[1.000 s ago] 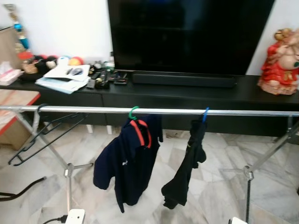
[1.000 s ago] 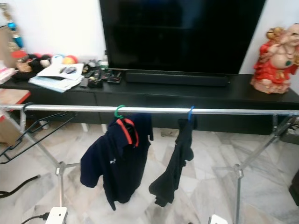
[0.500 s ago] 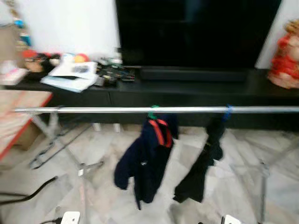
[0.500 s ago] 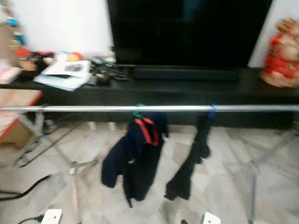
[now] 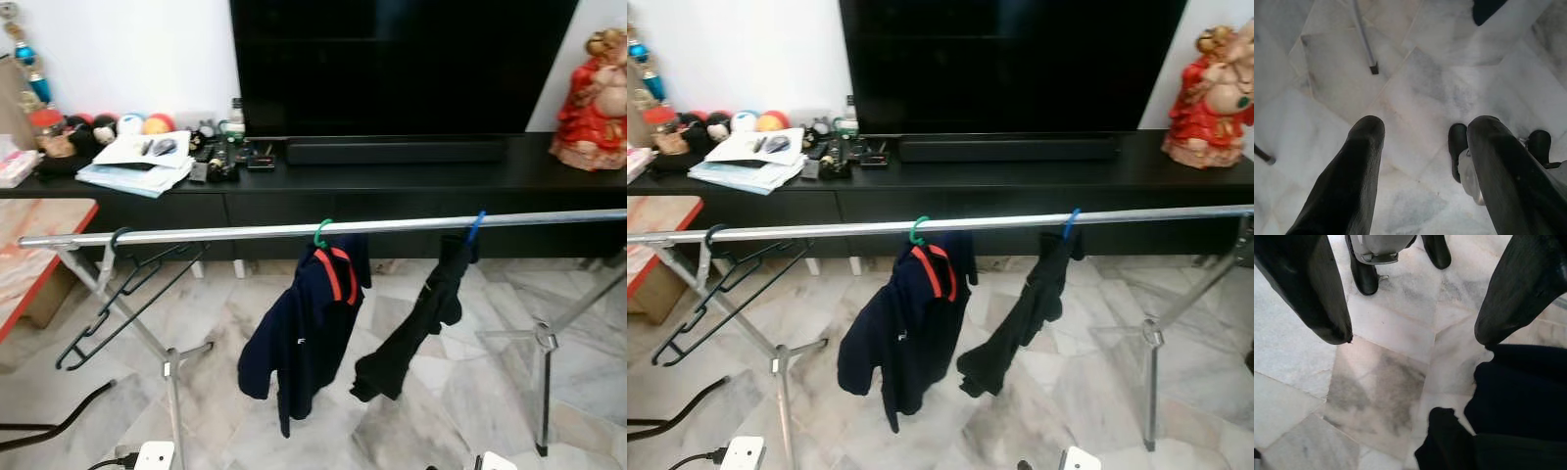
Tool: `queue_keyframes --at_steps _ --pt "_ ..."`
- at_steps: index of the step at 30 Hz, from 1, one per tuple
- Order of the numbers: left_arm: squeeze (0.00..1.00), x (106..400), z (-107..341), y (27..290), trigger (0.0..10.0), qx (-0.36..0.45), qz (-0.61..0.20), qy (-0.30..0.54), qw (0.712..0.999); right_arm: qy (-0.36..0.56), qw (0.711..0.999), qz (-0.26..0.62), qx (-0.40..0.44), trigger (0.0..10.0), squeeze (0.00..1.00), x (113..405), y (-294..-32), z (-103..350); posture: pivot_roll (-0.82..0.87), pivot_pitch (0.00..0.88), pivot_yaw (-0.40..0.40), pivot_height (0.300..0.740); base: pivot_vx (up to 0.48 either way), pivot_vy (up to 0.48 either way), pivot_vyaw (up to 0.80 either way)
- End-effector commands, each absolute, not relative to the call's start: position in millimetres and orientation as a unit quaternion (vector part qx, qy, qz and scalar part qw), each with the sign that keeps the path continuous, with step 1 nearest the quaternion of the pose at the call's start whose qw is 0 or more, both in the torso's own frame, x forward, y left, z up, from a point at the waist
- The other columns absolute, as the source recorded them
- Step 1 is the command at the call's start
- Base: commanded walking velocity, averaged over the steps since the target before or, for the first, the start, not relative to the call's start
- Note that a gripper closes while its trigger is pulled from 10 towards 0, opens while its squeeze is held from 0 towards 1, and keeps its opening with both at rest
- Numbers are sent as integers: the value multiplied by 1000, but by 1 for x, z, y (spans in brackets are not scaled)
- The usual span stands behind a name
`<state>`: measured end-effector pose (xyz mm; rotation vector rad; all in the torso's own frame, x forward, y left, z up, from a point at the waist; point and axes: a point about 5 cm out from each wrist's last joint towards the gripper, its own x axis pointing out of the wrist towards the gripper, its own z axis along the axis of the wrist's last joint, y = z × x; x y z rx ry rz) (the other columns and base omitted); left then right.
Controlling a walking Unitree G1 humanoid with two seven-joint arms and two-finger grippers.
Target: Hang hanger
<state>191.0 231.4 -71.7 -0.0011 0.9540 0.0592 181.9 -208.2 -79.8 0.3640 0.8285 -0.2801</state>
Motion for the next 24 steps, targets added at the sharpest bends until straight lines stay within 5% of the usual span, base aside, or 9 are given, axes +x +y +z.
queue_keyframes --at_steps 1,24 --pt "0 187 -73 233 10000 -6 32 463 886 394 891 -138 180 10000 0 183 -208 -79 24 0 38 740 0 0 0" --pt "0 183 -76 230 10000 -8 31 472 881 400 891 -133 172 10000 0 182 -208 -80 23 0 33 740 108 0 0"
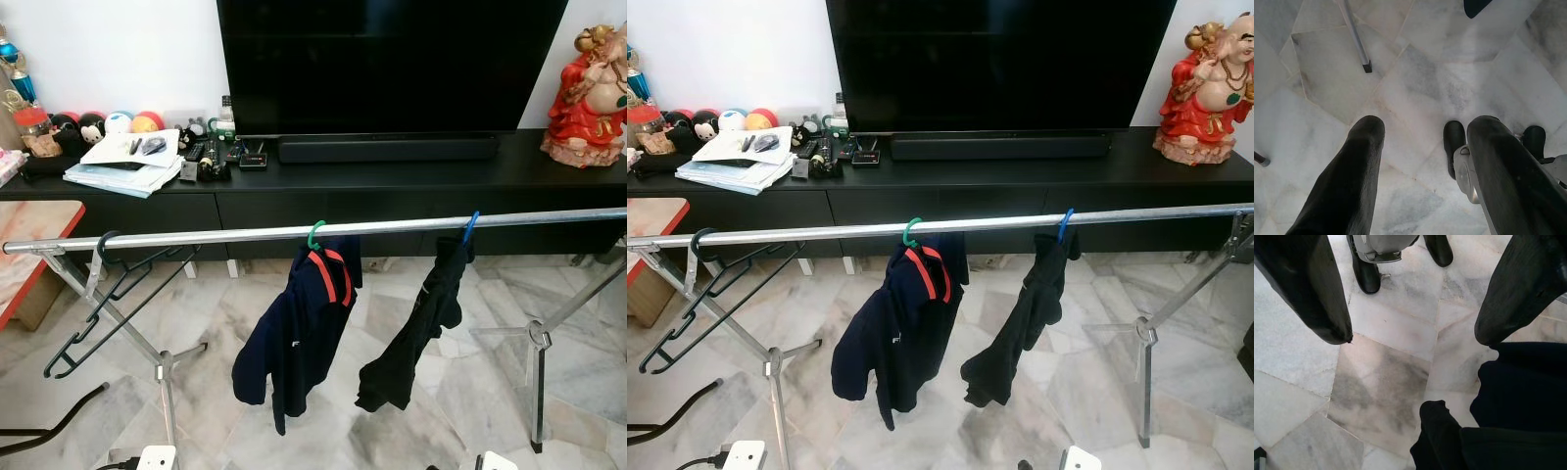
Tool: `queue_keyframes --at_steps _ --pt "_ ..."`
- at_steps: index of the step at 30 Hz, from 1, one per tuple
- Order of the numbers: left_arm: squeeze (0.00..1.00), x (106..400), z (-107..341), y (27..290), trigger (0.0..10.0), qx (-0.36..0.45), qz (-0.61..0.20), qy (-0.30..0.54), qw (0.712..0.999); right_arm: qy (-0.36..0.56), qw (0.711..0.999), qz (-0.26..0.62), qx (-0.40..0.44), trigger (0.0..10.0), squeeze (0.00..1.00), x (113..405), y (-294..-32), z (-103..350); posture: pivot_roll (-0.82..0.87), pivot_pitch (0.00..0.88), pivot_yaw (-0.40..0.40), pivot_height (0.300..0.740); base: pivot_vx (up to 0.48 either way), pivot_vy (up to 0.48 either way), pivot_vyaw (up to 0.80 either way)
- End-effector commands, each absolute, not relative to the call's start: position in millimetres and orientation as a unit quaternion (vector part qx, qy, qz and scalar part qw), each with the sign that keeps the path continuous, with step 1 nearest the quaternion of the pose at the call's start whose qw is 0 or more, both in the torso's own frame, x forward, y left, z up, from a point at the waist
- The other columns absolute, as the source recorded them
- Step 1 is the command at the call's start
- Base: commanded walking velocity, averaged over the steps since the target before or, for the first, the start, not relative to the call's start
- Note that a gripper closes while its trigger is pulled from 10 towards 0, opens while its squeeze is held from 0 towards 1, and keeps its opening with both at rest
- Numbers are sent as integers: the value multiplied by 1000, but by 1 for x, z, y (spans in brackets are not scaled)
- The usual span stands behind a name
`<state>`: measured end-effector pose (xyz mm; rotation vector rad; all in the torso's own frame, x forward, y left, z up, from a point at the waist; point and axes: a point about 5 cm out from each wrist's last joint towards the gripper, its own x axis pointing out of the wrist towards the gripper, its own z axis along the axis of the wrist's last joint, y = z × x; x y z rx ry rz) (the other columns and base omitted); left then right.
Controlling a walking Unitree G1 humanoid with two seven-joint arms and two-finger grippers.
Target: Hang hanger
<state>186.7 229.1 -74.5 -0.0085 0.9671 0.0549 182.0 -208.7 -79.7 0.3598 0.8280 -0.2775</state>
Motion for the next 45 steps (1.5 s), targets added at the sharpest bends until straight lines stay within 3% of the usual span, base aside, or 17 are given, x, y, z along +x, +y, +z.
queue_keyframes --at_steps 1,23,45 --pt "0 183 -76 230 10000 -8 31 472 881 400 891 -132 172 10000 0 182 -208 -80 23 0 33 740 0 0 0" --pt "0 183 -76 230 10000 -9 30 471 882 402 890 -131 171 10000 0 181 -207 -80 24 0 32 740 48 0 0" --pt "0 183 -76 230 10000 -10 29 470 882 402 890 -130 170 10000 0 181 -206 -80 27 0 33 740 279 0 0"
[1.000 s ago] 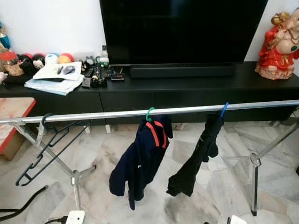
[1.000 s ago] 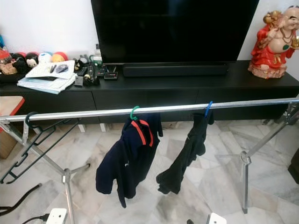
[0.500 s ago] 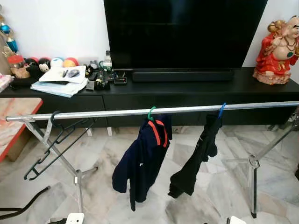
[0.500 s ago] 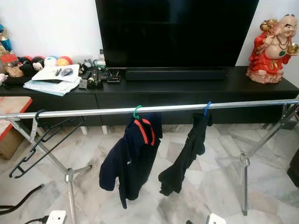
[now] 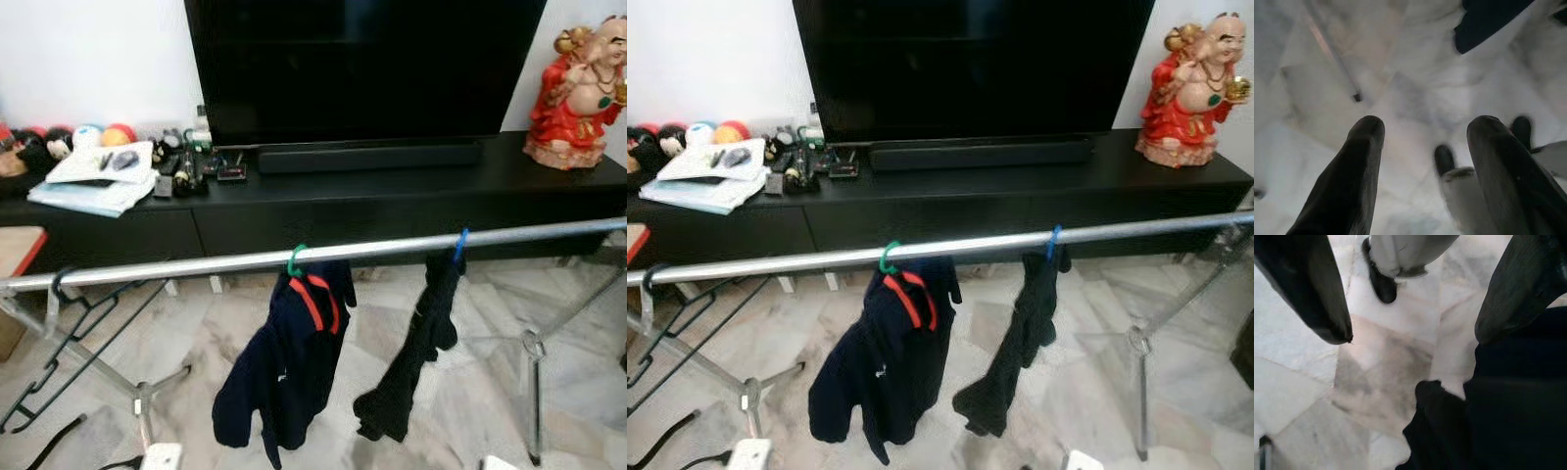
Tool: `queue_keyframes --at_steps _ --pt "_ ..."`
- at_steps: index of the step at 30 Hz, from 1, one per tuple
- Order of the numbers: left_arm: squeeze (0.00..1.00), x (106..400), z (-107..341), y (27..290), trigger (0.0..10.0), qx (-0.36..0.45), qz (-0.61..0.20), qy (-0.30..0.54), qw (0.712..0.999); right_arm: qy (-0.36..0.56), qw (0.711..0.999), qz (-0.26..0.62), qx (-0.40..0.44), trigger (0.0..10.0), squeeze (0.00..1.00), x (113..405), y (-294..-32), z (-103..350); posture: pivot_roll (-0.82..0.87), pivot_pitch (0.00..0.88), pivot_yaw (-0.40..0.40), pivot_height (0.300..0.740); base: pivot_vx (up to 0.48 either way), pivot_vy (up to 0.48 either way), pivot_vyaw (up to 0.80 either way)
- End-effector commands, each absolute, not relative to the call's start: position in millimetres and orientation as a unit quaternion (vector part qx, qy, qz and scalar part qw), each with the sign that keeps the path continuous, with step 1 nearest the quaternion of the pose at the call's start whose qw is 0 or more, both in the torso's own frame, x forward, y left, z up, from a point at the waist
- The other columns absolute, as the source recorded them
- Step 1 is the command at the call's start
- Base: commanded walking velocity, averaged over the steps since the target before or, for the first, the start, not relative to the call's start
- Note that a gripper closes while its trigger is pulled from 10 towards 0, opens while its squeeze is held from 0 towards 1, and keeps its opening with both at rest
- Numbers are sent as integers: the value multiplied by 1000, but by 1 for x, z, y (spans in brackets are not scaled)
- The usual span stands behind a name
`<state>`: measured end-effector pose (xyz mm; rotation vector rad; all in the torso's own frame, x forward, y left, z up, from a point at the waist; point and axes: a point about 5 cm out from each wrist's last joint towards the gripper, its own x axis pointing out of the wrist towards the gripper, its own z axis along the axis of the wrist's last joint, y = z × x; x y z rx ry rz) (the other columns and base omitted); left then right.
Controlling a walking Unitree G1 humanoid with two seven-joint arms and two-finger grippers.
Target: Hang hanger
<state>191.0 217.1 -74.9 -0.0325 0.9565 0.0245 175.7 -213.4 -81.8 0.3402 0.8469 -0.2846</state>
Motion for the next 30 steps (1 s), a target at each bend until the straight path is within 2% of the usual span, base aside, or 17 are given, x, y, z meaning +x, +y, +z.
queue_keyframes --at_steps 1,12,15,20,22,26,30 --pt "0 183 -76 230 10000 -10 29 470 882 402 890 -129 170 10000 0 181 -206 -80 27 0 33 740 289 0 0" --pt "0 184 -76 228 10000 -10 24 469 883 382 897 -149 167 10000 0 185 -211 -77 36 0 24 740 24 0 0" --pt "0 179 -78 229 10000 -8 24 474 880 335 902 -230 146 10000 0 192 -228 -67 26 0 19 740 0 0 0" --pt "0 177 -79 229 10000 -7 21 478 878 284 903 -278 163 10000 0 198 -238 -58 22 0 14 740 0 0 0" --pt "0 177 -80 228 10000 -7 20 478 878 255 910 -287 157 10000 0 203 -241 -51 21 0 13 740 0 0 0" --pt "0 178 -80 225 10000 -10 20 476 879 162 946 -265 91 10000 0 224 -237 -25 21 0 7 740 0 0 0" --pt "0 179 -80 224 10000 -10 18 475 880 101 956 -263 82 10000 0 237 -234 -6 18 0 6 740 0 0 0"
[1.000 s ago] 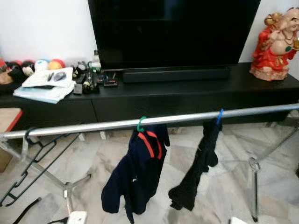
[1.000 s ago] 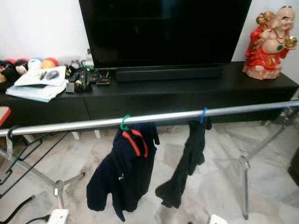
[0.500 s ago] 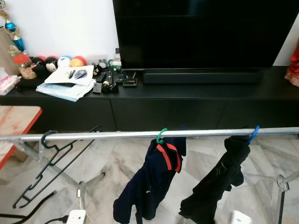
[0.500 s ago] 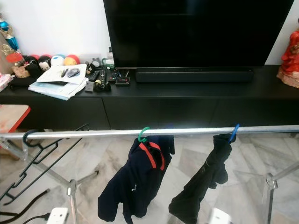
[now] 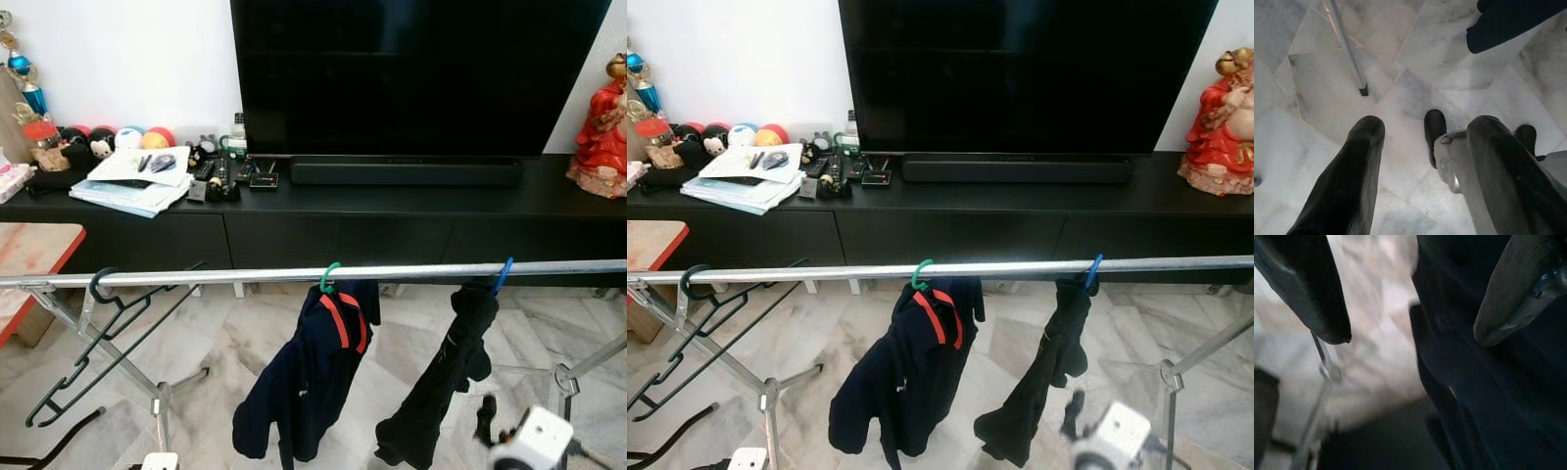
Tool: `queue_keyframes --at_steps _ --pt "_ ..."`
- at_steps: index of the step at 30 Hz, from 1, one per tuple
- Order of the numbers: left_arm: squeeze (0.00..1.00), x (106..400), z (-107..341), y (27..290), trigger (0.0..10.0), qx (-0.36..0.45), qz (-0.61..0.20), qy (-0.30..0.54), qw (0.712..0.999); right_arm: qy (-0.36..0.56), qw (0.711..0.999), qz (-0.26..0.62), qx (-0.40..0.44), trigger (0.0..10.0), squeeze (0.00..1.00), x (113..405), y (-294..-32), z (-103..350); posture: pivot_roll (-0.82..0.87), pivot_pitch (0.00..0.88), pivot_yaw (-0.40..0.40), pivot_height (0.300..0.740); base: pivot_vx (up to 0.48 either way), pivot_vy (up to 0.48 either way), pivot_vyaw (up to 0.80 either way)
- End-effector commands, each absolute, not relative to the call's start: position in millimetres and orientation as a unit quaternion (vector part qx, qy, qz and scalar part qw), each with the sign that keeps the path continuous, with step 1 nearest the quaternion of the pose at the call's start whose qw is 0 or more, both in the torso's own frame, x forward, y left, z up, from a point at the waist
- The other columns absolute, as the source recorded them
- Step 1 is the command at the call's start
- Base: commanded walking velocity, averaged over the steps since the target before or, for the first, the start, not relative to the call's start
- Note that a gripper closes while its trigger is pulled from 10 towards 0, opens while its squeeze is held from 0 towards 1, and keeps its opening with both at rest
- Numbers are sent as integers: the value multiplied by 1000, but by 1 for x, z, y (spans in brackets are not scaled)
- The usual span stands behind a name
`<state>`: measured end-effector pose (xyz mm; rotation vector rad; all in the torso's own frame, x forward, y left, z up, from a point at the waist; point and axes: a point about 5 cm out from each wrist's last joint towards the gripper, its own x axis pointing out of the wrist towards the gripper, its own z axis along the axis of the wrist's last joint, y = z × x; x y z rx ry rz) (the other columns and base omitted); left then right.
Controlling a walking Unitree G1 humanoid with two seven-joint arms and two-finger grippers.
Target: Hang hanger
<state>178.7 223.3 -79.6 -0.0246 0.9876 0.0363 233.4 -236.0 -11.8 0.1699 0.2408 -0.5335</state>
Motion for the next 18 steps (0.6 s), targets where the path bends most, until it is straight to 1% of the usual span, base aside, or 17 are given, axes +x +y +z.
queue_keyframes --at_steps 1,2,6,7,8,10,11,13,14,18 --pt "0 178 -80 224 10000 -10 18 475 880 76 960 -259 70 10000 0 242 -234 2 18 0 5 740 0 0 0" --pt "0 178 -80 224 10000 -10 19 475 880 56 964 -254 60 10000 0 247 -233 10 18 0 5 740 0 0 0" --pt "0 177 -80 224 10000 -10 20 476 879 21 969 -242 44 10000 0 259 -230 26 21 0 5 740 0 0 0" --pt "0 177 -80 224 10000 -10 21 475 879 1 973 -226 43 10000 0 272 -228 39 21 0 5 740 0 0 0" --pt "0 177 -80 224 10000 -10 21 475 879 -4 975 -219 43 10000 0 277 -227 44 21 0 5 740 0 0 0" --pt "0 177 -80 224 10000 -10 21 475 879 -6 977 -210 47 10000 0 282 -225 47 21 0 5 740 0 0 0" --pt "0 178 -80 224 10000 -10 20 475 880 -3 981 -187 47 10000 0 295 -222 54 17 0 12 740 0 0 0" --pt "0 178 -80 224 10000 -10 20 475 880 -1 984 -171 49 10000 0 305 -220 61 17 0 12 740 0 0 0" --pt "0 178 -80 224 10000 -10 20 475 880 18 986 -159 46 10000 0 316 -217 65 17 0 12 740 0 0 0" --pt "0 180 -79 224 10000 -10 19 473 881 29 987 -150 54 10000 0 331 -215 75 19 0 17 740 0 0 0"
